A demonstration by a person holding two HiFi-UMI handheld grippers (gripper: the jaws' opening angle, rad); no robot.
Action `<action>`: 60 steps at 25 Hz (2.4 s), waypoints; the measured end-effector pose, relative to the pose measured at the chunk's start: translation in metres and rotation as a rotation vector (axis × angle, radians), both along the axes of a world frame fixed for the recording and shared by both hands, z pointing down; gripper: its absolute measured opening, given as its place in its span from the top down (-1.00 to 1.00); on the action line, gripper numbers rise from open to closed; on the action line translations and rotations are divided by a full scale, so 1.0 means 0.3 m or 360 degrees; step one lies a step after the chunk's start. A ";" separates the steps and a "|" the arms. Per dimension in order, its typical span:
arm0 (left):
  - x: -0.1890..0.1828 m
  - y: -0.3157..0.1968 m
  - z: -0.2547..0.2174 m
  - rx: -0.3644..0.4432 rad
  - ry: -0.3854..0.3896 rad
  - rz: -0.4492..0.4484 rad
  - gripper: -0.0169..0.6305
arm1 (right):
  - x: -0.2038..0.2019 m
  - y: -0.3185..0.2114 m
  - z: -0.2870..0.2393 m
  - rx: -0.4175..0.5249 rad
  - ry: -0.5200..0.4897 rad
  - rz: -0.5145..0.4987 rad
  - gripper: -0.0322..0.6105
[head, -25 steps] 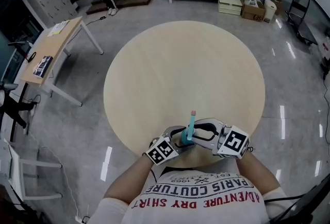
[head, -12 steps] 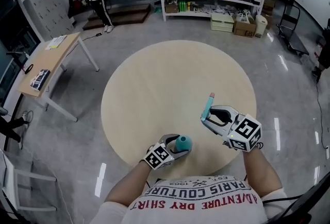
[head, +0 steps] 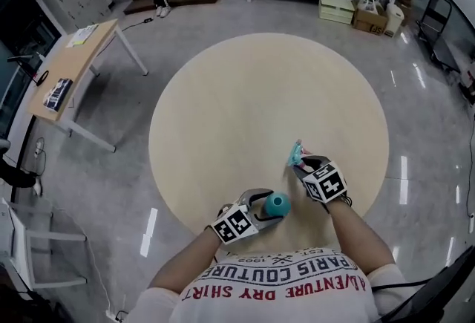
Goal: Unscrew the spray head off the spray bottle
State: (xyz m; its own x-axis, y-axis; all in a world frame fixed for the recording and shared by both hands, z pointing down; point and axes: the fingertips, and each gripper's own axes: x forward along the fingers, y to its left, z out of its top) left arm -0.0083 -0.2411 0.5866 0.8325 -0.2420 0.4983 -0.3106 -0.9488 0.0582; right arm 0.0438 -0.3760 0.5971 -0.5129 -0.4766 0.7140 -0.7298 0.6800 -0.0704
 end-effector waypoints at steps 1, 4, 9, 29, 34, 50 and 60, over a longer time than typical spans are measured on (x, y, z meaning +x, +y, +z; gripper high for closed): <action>-0.002 -0.001 -0.004 -0.0003 0.0005 0.0013 -0.08 | -0.008 -0.013 0.027 -0.0012 0.0006 0.0033 0.49; -0.016 -0.004 -0.012 0.0010 0.0017 0.0039 -0.08 | -0.030 -0.035 0.079 -0.0004 0.0050 0.0083 0.49; -0.034 -0.001 -0.002 0.0019 0.0047 0.0016 -0.08 | -0.060 -0.035 0.136 0.0014 0.0147 0.0052 0.49; -0.202 0.182 -0.142 -0.0038 0.0103 -0.0640 0.76 | 0.122 0.334 -0.276 0.0498 -0.0401 0.0236 0.89; -0.102 0.376 -0.289 -0.0072 0.0235 -0.0682 0.94 | 0.048 0.630 -0.374 0.0383 -0.0657 -0.0026 0.89; -0.180 1.352 -0.320 -0.0140 0.0379 -0.0509 0.94 | -0.191 1.807 -0.297 0.0231 -0.0629 -0.0093 0.89; -0.269 1.760 -0.588 0.0030 0.0360 -0.0506 0.94 | -0.263 2.209 -0.604 0.0426 -0.0722 -0.0124 0.89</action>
State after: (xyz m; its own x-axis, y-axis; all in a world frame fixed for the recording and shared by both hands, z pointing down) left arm -0.0889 0.2870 0.4103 0.8028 -0.5129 0.3039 -0.5706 -0.8088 0.1422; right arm -0.0350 0.2866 0.4160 -0.7833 -0.5597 0.2704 -0.6127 0.7687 -0.1837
